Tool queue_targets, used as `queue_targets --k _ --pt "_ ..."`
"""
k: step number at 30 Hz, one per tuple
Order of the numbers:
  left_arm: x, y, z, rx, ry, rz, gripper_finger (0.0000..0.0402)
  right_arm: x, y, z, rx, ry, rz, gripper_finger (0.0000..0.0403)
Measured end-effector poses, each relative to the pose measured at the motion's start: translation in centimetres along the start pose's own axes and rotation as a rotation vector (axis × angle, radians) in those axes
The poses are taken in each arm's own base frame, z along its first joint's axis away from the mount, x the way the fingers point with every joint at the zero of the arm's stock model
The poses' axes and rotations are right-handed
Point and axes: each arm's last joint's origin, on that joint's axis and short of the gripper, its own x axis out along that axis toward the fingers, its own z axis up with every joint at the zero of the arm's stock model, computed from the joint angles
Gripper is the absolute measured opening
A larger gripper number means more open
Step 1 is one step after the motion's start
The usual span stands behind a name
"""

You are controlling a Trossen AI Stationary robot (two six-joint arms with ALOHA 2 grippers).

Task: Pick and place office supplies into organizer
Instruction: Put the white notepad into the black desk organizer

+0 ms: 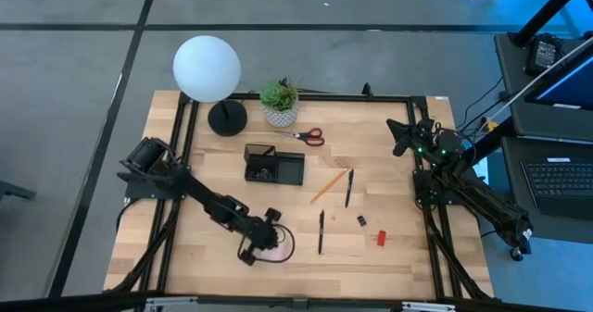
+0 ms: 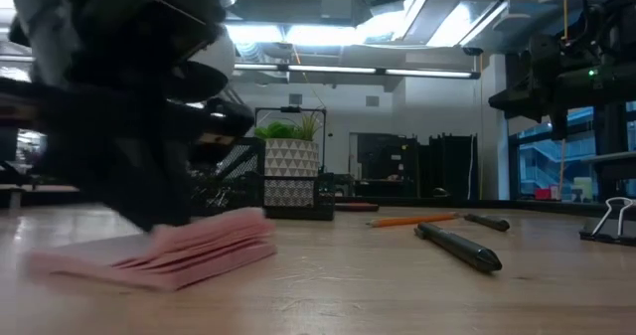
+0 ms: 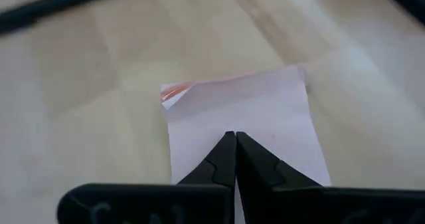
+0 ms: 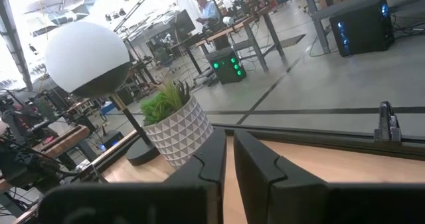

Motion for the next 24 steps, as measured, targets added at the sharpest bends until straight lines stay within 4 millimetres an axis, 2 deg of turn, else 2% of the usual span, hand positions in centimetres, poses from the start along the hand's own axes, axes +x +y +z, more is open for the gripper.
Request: queue_targets --k 18,24 --pt "0.0 4.4 -0.7 0.363 0.126 0.362 0.0003 0.0 0.0 0.0 -0.029 0.000 0.000 0.0035" --pt "-0.1 5.3 -0.9 0.400 0.168 0.420 0.0003 0.0 0.0 0.0 -0.051 0.000 0.000 0.0035"
